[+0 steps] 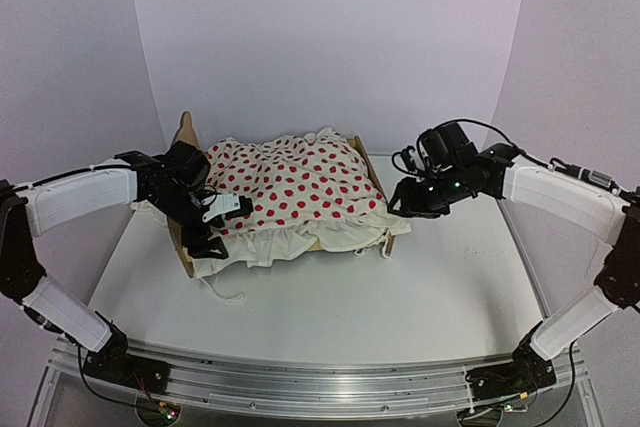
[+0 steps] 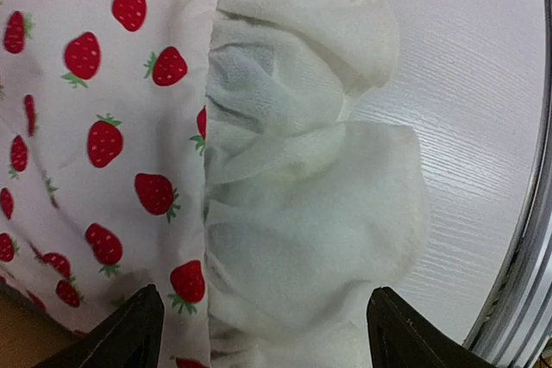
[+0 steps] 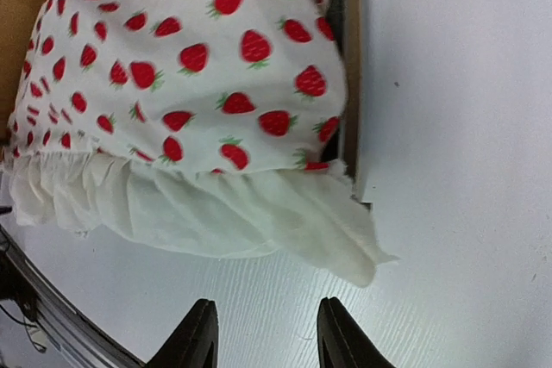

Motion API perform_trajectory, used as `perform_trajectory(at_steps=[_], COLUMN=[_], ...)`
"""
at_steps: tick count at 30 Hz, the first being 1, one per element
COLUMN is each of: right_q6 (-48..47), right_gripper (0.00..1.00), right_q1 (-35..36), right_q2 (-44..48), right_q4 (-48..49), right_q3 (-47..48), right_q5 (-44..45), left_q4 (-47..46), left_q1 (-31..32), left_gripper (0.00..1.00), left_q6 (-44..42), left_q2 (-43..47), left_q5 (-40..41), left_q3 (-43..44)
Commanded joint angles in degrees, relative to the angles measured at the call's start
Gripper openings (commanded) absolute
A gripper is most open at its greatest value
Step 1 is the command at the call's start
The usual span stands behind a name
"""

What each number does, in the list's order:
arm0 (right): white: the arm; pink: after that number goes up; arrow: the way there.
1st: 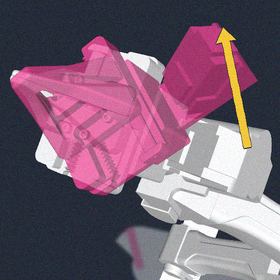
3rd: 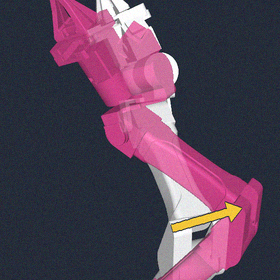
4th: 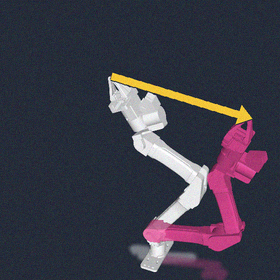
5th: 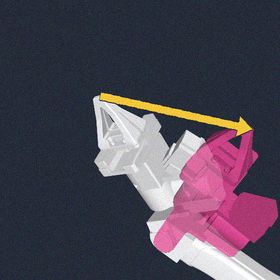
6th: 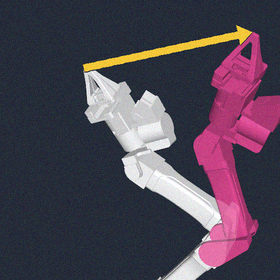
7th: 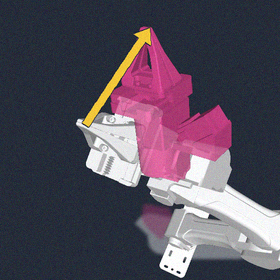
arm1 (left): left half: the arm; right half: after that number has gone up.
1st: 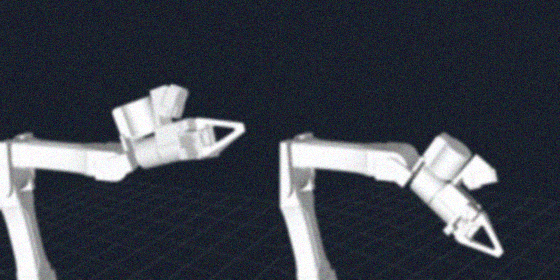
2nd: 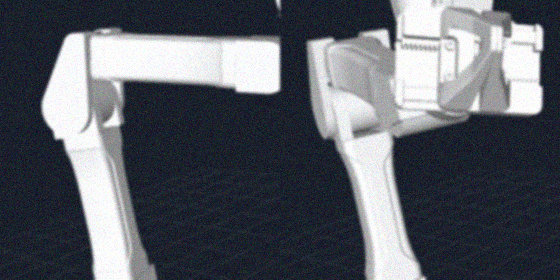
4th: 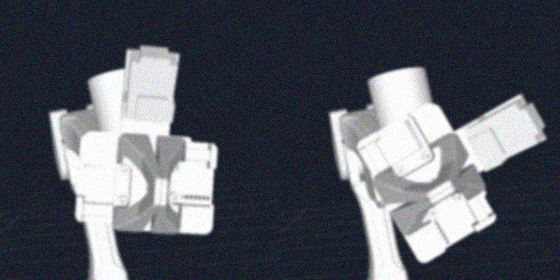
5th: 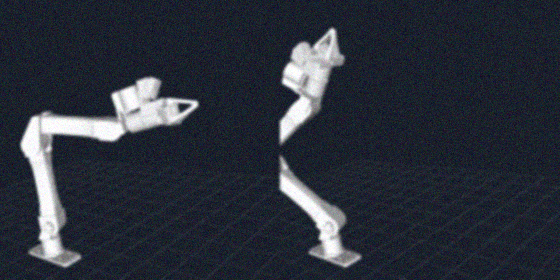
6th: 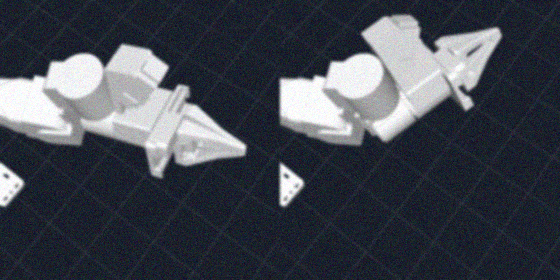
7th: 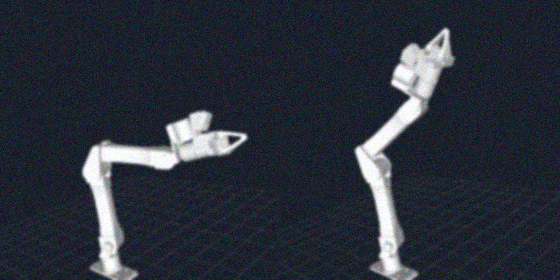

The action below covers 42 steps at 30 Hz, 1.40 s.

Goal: Set up the pet bed

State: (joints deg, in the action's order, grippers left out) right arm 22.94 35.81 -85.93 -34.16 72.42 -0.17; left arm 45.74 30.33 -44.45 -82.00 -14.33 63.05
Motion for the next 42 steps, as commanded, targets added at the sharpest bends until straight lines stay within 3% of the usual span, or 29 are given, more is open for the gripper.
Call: perform_trajectory(at_steps=[1, 8, 15, 23, 27, 36, 42], right_q6=[-7.01, -5.51, -10.32, -15.70, -17.27, -24.46, -23.47], right_gripper=[0.43, 0.42, 0.43, 0.43, 0.42, 0.44, 0.43], right_q1=[7.52, 10.97, 16.57, 22.72, 25.91, 32.83, 32.97], right_q2=[1.93, 0.39, -2.52, -8.20, -13.10, -28.84, -39.40], right_q4=[3.05, 12.10, 21.67, 38.01, 47.27, 81.27, 93.55], right_q3=[-2.10, -6.18, -8.92, -12.43, -13.74, -11.52, -6.12], right_q5=[0.16, -5.01, -9.53, -8.43, -4.59, 8.28, 18.93], left_q4=[-2.32, -6.69, -7.07, -2.28, 2.88, 15.97, 19.80], left_q1=[1.40, 1.66, 1.66, 2.44, 3.14, 4.41, 6.82], left_gripper=[0.83, 0.81, 0.68, 0.30, 0.01, 0.00, 0.00], left_q6=[1.60, -0.38, -0.39, 2.75, 5.51, 15.44, 18.00], left_q2=[-4.30, -8.16, -9.89, -13.13, -14.18, -15.47, -16.11], left_q5=[2.53, 6.56, 7.49, 5.49, 3.96, -4.09, -6.87], left_q3=[1.45, 1.12, -2.21, 2.22, 6.23, 25.27, 31.98])
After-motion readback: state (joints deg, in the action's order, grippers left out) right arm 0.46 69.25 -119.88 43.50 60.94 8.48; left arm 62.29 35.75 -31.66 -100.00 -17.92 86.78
